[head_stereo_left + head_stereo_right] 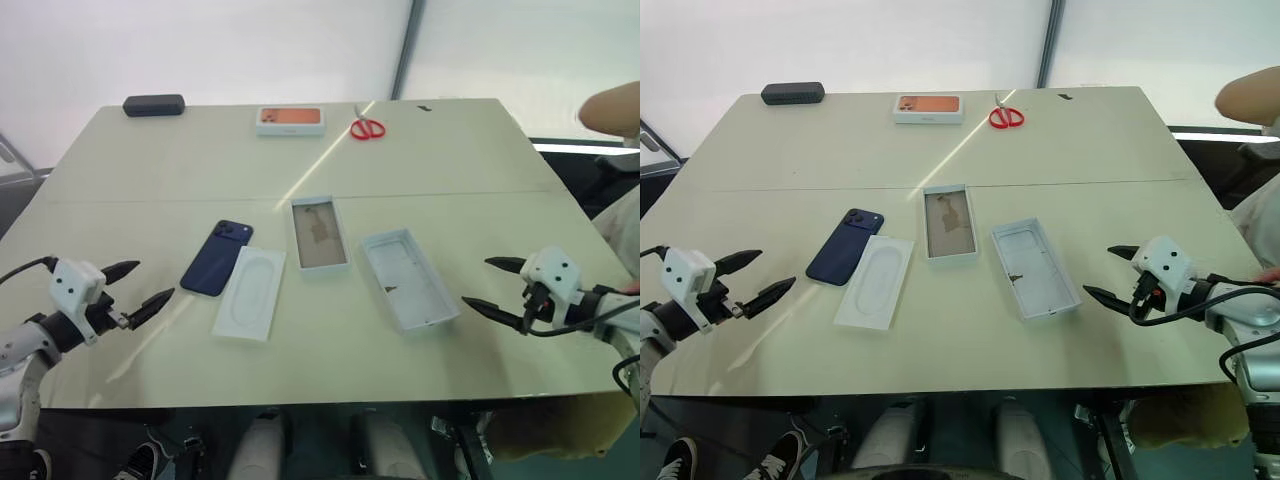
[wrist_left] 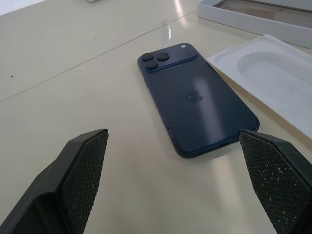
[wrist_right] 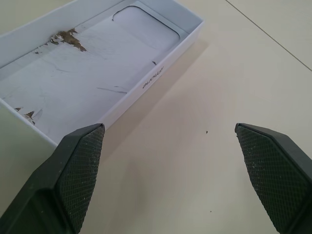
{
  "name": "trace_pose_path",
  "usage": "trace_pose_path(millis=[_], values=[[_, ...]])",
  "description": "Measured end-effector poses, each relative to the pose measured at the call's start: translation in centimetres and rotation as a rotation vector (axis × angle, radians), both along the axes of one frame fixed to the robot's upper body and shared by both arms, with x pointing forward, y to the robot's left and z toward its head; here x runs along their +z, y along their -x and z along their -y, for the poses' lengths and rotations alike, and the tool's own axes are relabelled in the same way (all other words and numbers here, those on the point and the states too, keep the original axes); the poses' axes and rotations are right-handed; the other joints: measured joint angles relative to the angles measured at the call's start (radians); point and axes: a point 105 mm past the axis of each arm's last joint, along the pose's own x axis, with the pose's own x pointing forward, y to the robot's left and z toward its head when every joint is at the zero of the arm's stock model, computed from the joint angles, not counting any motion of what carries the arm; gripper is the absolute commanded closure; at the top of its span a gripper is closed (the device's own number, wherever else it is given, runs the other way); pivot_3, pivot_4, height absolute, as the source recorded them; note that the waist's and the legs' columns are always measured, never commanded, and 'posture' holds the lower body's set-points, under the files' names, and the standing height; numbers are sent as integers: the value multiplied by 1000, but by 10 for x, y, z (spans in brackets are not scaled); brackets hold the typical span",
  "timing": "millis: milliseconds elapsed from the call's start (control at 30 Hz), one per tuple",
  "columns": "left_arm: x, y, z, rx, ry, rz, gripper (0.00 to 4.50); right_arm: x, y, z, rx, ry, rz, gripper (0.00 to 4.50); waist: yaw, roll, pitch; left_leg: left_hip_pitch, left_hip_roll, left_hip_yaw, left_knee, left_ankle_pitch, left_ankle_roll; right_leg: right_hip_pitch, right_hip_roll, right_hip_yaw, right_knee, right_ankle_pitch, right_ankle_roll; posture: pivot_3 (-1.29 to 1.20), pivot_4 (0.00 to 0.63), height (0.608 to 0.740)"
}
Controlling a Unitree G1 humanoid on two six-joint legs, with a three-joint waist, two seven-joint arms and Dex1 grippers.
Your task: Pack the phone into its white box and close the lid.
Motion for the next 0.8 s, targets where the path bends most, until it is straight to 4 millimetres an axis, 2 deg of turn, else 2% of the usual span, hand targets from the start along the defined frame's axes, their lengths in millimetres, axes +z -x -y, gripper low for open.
trace_pose_path(millis=[300, 800], values=[[5, -3, -4, 23, -14, 25, 0, 1, 0, 1, -7, -1, 4, 16, 0, 0, 0, 0, 0, 0, 0, 0, 0, 0, 0, 0, 0, 0, 0, 0, 150, 740], [6, -7, 1, 3, -8, 35, 0, 6, -9, -6, 16, 7, 26, 16, -1, 0, 0, 0, 0, 0, 0, 0, 0, 0, 0, 0, 0, 0, 0, 0, 150, 740]])
